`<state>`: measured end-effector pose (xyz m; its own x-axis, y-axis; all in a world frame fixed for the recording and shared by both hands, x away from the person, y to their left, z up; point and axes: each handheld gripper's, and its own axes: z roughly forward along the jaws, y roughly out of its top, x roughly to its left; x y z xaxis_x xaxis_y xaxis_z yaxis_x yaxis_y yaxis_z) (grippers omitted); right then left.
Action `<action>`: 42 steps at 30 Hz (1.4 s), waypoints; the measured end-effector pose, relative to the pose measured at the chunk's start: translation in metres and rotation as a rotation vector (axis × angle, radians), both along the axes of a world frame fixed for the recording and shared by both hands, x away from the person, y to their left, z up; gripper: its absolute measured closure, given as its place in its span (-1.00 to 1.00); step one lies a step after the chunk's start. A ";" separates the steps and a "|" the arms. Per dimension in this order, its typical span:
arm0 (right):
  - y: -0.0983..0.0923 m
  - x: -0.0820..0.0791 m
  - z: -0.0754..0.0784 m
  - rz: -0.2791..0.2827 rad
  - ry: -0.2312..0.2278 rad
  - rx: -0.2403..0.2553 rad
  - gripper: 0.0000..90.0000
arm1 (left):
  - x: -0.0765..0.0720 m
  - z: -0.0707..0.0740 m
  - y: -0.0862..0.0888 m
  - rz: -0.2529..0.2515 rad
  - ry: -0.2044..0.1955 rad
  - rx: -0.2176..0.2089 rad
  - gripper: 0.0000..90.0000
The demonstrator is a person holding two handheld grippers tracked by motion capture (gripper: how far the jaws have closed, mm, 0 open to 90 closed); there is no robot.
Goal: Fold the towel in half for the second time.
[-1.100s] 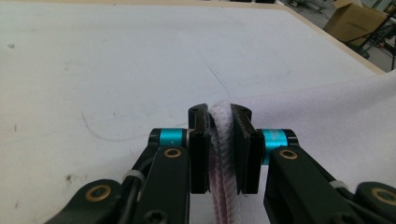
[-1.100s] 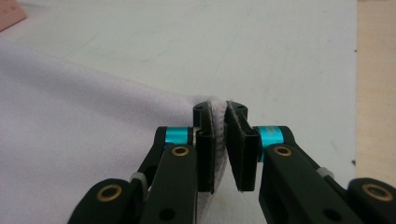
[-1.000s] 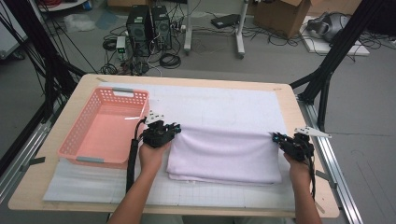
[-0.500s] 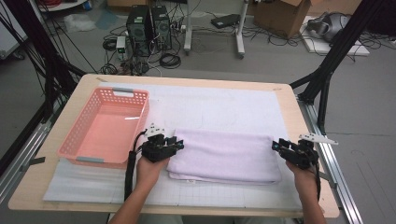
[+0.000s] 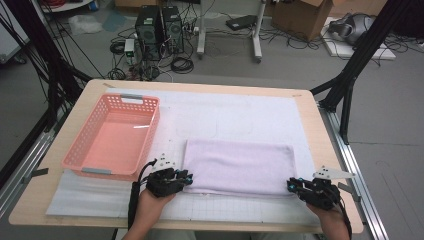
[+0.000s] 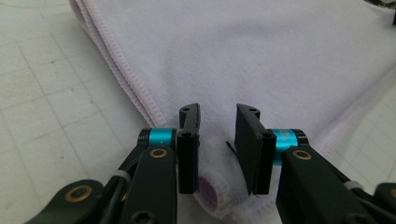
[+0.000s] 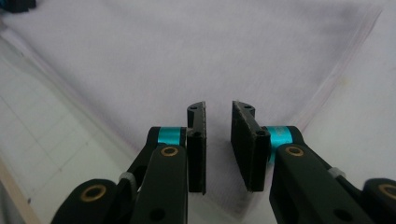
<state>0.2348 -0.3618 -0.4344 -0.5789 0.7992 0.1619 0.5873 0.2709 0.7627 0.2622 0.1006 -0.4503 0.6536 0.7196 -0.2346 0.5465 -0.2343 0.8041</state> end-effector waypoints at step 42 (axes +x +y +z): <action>-0.016 -0.008 0.013 -0.178 -0.210 0.041 -0.57 | -0.010 0.010 0.022 0.058 -0.165 -0.190 -0.50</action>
<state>0.2273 -0.3779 -0.4212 -0.4545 0.8865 0.0870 0.4503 0.1444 0.8811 0.2526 0.1229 -0.4403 0.6527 0.7105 -0.2630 0.4128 -0.0424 0.9098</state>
